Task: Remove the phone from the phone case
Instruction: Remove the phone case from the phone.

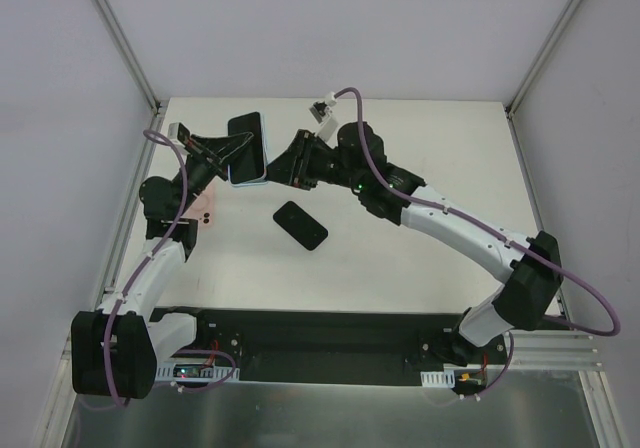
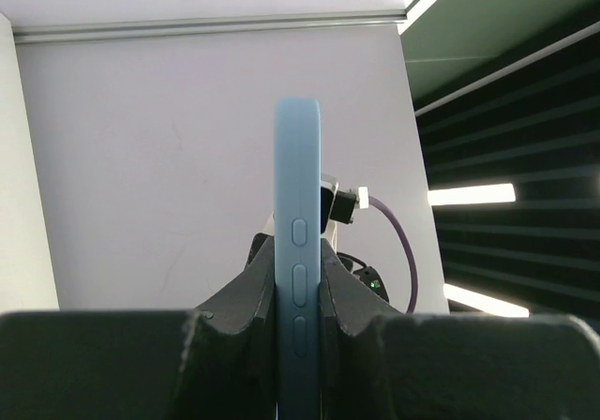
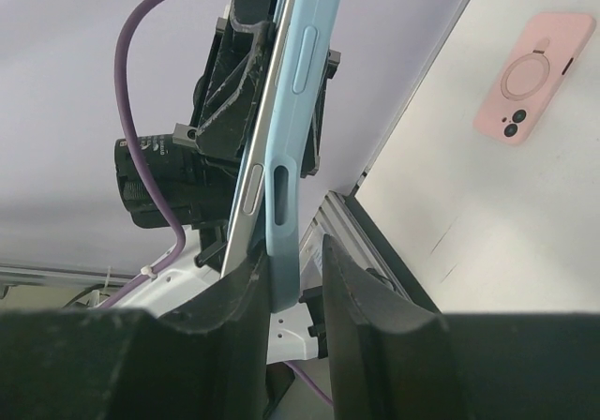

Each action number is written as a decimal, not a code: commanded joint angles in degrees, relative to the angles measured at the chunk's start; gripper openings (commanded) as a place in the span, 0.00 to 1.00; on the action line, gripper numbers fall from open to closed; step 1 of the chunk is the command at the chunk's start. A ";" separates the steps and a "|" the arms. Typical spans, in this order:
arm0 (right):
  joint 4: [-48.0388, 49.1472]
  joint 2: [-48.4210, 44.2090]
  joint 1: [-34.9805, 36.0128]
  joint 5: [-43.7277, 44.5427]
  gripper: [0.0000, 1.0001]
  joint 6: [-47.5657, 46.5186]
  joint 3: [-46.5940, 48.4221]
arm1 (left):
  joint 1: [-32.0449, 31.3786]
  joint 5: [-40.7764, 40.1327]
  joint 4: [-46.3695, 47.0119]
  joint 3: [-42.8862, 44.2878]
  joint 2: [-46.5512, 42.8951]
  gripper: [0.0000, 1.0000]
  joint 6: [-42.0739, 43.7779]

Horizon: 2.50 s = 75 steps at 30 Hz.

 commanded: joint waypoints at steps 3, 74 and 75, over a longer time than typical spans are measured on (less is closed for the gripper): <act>9.47 3.16 -0.55 4.83 0.29 1.04 3.51 | -3.06 10.71 9.21 -0.80 -3.85 0.00 2.75; -32.80 -12.66 -3.80 34.62 0.01 -20.93 -24.43 | -35.67 -7.57 -61.97 31.10 37.02 0.98 57.78; -32.80 -12.40 -3.80 34.53 0.01 -21.02 -24.34 | -35.76 -7.66 -61.89 31.19 37.46 0.97 57.86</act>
